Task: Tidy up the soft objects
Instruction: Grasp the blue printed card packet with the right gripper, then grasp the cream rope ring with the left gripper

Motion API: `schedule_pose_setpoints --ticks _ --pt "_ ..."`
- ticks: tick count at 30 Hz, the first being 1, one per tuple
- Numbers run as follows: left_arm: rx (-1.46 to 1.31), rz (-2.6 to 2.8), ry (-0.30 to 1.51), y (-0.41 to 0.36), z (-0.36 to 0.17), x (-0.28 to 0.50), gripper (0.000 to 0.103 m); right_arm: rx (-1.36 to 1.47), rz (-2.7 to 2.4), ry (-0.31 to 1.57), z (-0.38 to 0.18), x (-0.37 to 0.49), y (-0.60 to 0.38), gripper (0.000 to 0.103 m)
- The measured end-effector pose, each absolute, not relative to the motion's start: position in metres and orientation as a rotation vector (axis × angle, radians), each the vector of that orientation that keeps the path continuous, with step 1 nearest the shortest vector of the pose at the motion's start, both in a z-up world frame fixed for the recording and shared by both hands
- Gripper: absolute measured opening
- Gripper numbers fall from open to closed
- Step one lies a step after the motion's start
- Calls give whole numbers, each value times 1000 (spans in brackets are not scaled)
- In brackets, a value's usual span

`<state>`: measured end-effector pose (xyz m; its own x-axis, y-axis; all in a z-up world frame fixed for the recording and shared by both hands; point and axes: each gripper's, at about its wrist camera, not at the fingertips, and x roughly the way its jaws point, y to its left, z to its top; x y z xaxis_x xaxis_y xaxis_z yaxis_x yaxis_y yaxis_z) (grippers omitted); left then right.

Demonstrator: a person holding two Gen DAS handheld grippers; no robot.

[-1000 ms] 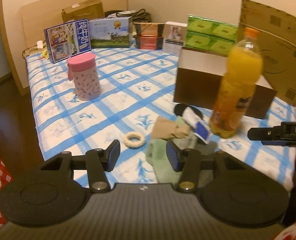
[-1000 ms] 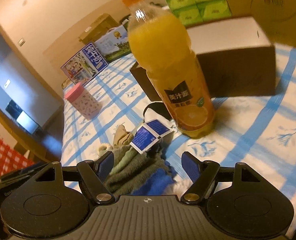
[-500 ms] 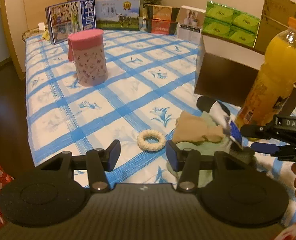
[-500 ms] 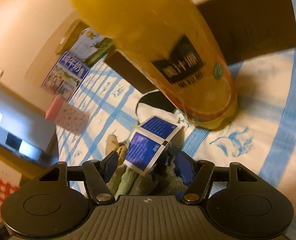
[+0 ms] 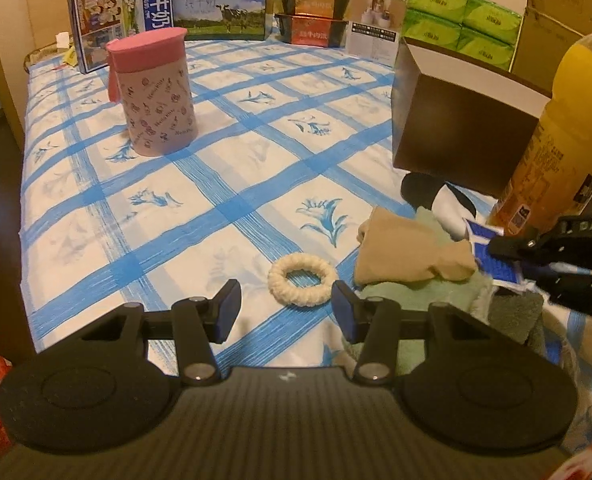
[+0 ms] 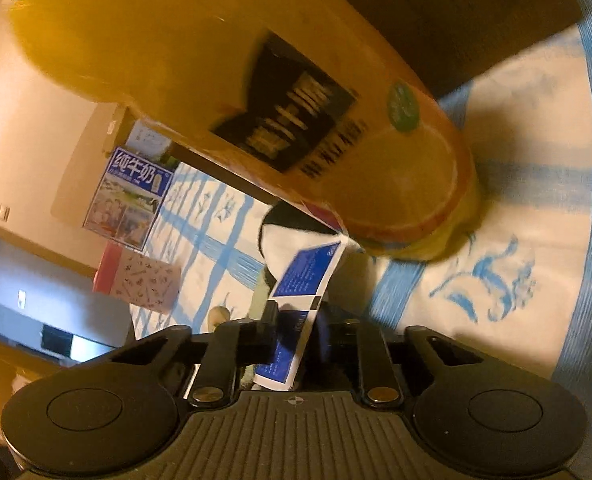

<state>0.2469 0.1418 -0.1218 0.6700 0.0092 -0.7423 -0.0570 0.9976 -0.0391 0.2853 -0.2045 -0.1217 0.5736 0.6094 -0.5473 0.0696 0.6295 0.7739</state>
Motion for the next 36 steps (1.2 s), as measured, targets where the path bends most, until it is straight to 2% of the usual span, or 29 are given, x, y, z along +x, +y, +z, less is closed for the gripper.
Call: schedule_pose_setpoints --ticks 5,9,14,27,29,33,36 --pt "-53 22 848 143 -129 251 46 629 437 855 -90 278 -196 2" --pt "-33 20 862 142 -135 257 48 379 469 818 -66 268 -177 1" --pt "-6 15 865 141 -141 265 51 196 477 802 -56 257 -159 1" --pt "-17 -14 886 136 -158 285 53 151 463 863 -67 249 -180 1" --pt "-7 -6 878 135 -159 287 48 149 460 868 -67 248 -182 1" --pt "24 -12 864 134 -158 285 23 152 457 875 -66 244 -191 1" --pt "27 -15 861 133 -154 281 16 151 460 876 -63 240 -196 1"
